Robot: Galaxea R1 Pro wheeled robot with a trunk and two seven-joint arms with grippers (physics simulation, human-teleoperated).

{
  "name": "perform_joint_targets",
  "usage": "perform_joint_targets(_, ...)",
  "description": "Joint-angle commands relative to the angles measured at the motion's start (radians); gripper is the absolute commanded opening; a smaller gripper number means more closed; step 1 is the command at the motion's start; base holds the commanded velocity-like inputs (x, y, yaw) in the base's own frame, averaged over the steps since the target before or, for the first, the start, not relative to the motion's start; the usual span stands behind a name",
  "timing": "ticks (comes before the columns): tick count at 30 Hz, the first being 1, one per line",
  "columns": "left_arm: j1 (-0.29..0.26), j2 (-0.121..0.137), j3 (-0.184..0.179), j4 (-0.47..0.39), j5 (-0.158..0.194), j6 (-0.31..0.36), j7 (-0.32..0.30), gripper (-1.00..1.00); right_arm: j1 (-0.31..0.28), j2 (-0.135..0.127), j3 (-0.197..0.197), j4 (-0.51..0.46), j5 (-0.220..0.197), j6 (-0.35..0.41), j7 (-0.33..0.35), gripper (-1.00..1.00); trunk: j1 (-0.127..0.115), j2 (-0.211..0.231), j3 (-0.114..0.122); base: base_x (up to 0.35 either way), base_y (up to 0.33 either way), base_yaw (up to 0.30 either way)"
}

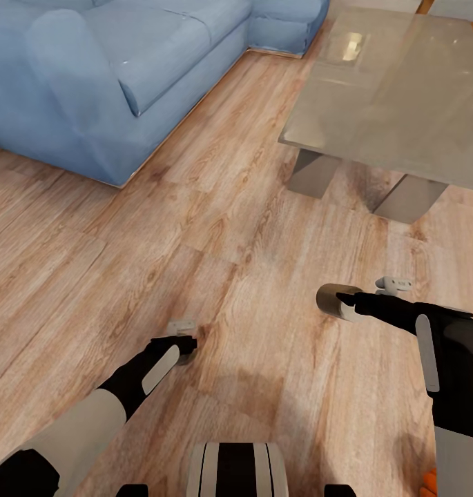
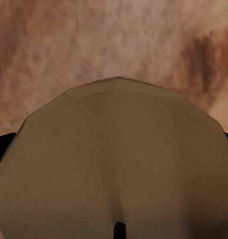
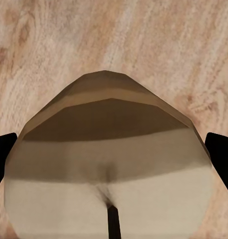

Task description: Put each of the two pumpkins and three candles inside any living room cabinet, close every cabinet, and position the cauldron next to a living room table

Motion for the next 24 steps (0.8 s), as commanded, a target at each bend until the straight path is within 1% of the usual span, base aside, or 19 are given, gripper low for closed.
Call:
perform_joint_targets(1, -0.001, 0.002, -0.006, -0.002, 0.013, 0.0, 0.009, -1.0, -0.001, 0.0, -0.001, -0.001, -0.003, 0.005, 0.001, -1.0, 0.0, 0.0, -0.001, 0.0, 0.0, 0.0)
perform_joint_targets(15, 0.01, -0.005, -0.01, -0.028, 0.016, 0.001, 0.016, -1.0, -0.001, 0.0, 0.0, 0.0, -0.002, 0.005, 0.001, -1.0, 0.0, 0.0, -0.001, 0.0, 0.0, 0.0)
perform_joint_targets(22, 0.012, -0.008, -0.01, -0.036, 0.017, 0.002, 0.017, -1.0, -0.001, 0.0, 0.002, 0.0, -0.002, 0.005, 0.0, -1.0, -0.003, 0.001, 0.026, 0.0, 0.0, 0.0)
perform_joint_targets(23, 0.012, -0.009, -0.01, -0.042, 0.017, 0.002, 0.017, -1.0, -0.001, 0.0, 0.002, 0.0, -0.002, 0.005, 0.0, -1.0, -0.004, 0.002, 0.03, 0.0, 0.0, 0.0)
perform_joint_targets(24, 0.017, -0.01, -0.011, -0.067, 0.017, 0.004, 0.018, -1.0, -0.001, 0.0, 0.003, 0.0, -0.002, 0.005, 0.0, -1.0, -0.004, 0.002, 0.034, 0.0, 0.0, 0.0)
